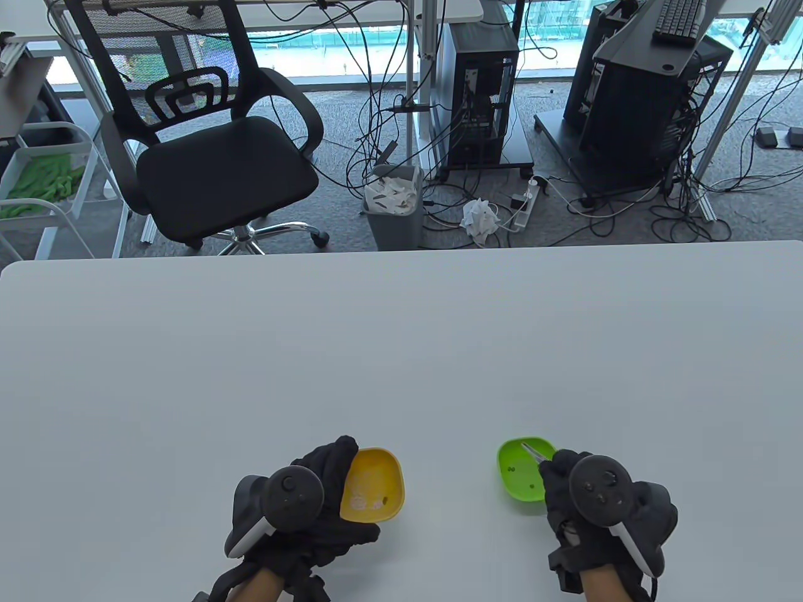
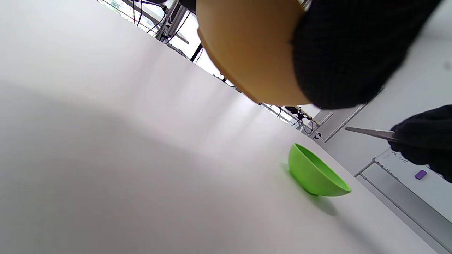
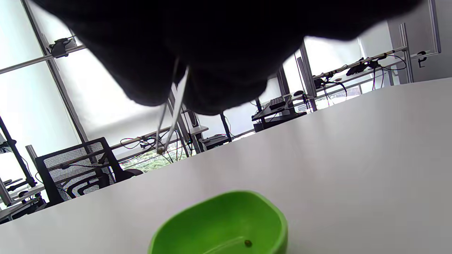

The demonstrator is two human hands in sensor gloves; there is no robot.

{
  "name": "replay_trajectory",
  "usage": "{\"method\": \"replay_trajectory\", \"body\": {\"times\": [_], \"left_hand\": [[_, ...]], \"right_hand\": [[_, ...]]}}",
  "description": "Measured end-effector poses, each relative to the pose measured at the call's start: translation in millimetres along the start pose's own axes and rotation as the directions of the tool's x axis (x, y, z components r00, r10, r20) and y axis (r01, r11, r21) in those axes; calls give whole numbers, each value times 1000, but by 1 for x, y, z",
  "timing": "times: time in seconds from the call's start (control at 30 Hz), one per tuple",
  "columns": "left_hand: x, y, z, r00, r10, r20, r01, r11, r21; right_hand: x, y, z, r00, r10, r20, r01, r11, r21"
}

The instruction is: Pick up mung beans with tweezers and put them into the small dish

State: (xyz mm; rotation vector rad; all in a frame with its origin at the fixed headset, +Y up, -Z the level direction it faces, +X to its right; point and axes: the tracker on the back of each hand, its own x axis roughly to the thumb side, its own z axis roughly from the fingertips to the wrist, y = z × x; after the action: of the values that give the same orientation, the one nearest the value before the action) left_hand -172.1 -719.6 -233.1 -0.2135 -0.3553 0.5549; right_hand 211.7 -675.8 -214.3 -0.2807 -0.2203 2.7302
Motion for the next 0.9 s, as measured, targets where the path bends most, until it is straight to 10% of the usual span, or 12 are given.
{"method": "replay_trajectory", "body": {"times": [0.9], "left_hand": [[1,-2,1,1000,-7,1,7,1000,-17]], "right_hand": [[-6,17,3,999,28,-32,-26,998,54]]}}
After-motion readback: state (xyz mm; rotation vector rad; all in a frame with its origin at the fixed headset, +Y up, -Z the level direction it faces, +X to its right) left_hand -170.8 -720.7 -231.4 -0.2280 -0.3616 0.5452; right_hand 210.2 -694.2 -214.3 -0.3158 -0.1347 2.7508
